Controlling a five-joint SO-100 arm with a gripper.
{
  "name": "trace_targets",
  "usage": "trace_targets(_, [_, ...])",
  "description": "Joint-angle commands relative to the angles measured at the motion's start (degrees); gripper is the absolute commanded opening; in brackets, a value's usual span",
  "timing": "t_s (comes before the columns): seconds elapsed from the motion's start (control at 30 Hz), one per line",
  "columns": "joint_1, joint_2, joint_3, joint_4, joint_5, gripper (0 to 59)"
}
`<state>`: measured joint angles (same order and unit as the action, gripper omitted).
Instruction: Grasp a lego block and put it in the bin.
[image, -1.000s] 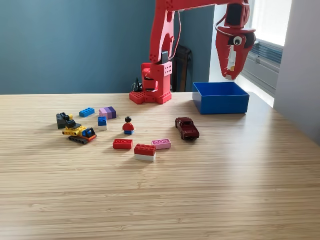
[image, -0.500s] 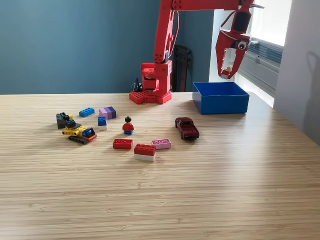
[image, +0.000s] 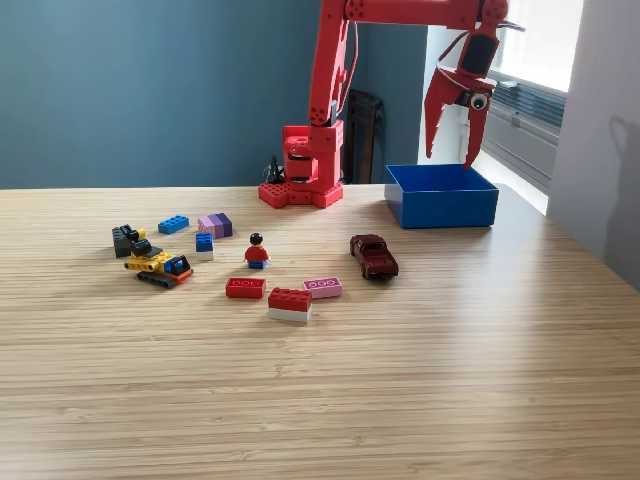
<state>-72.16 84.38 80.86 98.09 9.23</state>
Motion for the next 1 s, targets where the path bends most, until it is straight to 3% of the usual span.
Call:
trace_targets(0.03, [1.41,5.62,-6.42,1.32,2.37,22.5])
trace_targets(0.33, [19.60,5.62,-18.11,1.05,8.00,21.9])
trace_targets(0.67, [39.20,5.62,-26.02,1.14,3.34,22.4])
trace_targets(1.0, [42.28,5.62,-27.16,1.14,0.70,22.8])
